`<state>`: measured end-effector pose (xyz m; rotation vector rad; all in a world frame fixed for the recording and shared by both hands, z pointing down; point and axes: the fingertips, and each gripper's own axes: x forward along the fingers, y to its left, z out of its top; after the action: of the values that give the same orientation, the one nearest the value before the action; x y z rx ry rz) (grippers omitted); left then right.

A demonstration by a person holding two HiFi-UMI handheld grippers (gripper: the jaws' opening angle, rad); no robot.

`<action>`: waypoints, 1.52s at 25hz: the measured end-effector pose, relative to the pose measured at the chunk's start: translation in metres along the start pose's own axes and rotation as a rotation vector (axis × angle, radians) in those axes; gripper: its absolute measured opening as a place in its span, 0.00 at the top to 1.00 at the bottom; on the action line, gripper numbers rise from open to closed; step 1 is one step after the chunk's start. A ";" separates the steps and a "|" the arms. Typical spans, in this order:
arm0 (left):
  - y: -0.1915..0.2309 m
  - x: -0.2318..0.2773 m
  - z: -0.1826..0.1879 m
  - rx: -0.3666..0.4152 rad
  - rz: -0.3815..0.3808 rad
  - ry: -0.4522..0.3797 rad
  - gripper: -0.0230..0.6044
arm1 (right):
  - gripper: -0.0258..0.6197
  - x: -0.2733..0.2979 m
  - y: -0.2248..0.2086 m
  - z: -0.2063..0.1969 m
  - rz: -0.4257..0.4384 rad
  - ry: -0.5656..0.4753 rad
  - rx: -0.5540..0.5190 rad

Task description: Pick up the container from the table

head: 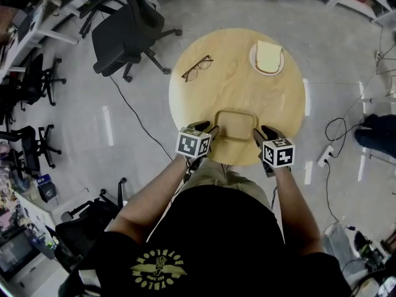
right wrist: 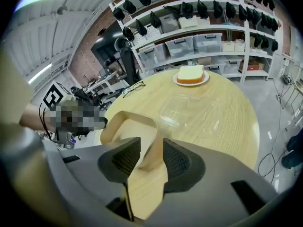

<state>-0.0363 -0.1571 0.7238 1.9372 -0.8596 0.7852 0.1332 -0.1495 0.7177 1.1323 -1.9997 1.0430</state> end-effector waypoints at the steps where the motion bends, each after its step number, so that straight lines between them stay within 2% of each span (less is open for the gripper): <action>1: 0.001 0.002 -0.002 -0.001 -0.002 0.004 0.69 | 0.71 0.003 -0.001 -0.001 0.001 0.005 0.005; 7: 0.007 0.014 -0.011 -0.018 -0.011 0.037 0.70 | 0.71 0.021 -0.002 -0.014 0.007 0.051 0.032; 12: 0.005 0.019 -0.014 -0.005 -0.023 0.057 0.81 | 0.72 0.033 0.004 -0.023 0.032 0.094 0.049; 16: 0.003 0.020 -0.012 -0.006 -0.009 0.062 0.86 | 0.80 0.035 0.010 -0.028 0.019 0.127 0.038; 20: 0.002 0.015 -0.009 -0.014 0.003 0.067 0.88 | 0.82 0.029 0.012 -0.025 0.002 0.123 0.038; 27: -0.013 -0.001 0.009 -0.009 -0.004 0.009 0.88 | 0.83 0.007 0.012 -0.002 -0.023 0.064 0.027; 34: -0.032 -0.028 0.029 0.052 0.015 -0.049 0.88 | 0.84 -0.022 0.019 0.020 -0.035 0.019 -0.007; 38: -0.042 -0.041 0.037 0.053 0.011 -0.087 0.88 | 0.84 -0.042 0.024 0.033 -0.037 -0.015 -0.033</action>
<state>-0.0184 -0.1615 0.6569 2.0277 -0.9108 0.7416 0.1268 -0.1532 0.6598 1.1579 -1.9929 0.9821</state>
